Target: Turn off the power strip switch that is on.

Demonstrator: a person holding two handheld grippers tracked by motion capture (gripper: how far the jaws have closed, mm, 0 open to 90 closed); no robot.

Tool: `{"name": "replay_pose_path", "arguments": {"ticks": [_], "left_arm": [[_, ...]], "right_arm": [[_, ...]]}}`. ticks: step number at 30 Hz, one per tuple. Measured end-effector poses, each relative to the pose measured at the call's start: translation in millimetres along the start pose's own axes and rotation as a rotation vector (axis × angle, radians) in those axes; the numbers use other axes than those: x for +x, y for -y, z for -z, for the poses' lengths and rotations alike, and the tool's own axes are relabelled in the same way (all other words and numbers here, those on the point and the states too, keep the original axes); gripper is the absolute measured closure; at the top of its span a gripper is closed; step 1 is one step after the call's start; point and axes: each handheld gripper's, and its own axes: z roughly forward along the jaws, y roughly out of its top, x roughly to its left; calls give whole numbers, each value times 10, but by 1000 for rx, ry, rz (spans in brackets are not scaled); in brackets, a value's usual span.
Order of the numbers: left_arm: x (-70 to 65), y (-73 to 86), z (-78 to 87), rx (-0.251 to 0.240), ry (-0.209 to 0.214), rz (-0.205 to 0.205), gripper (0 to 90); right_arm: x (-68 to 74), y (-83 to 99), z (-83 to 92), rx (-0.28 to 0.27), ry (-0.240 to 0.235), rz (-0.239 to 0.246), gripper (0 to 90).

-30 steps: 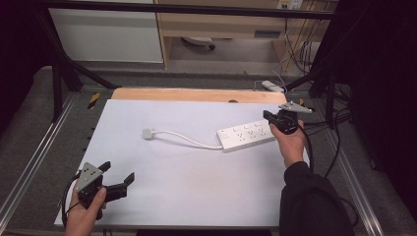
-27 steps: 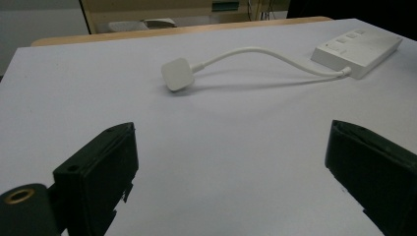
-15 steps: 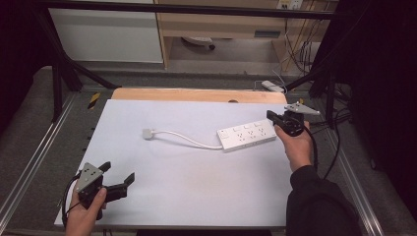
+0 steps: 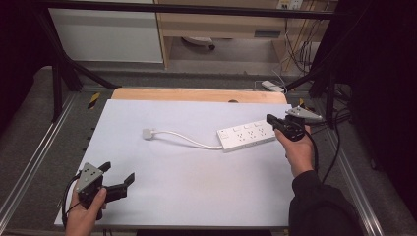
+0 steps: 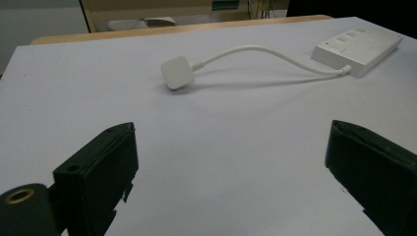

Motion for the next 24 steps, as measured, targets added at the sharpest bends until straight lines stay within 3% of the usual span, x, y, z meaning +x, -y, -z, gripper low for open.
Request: {"name": "replay_pose_path", "arguments": {"ticks": [6,10,18,24], "left_arm": [[0,0,0,0,2,0,56],[1,0,1,2,3,-3,57],[-2,1,3,-1,0,-3,56],[-4,2,3,-1,1,0,57]], "right_arm": [[62,8,79,13,-31,-26,558],[108,41,142,56,-55,-48,302],[287,225,347,36,-70,-26,84],[413,471,528,24,-54,-11,34]]}}
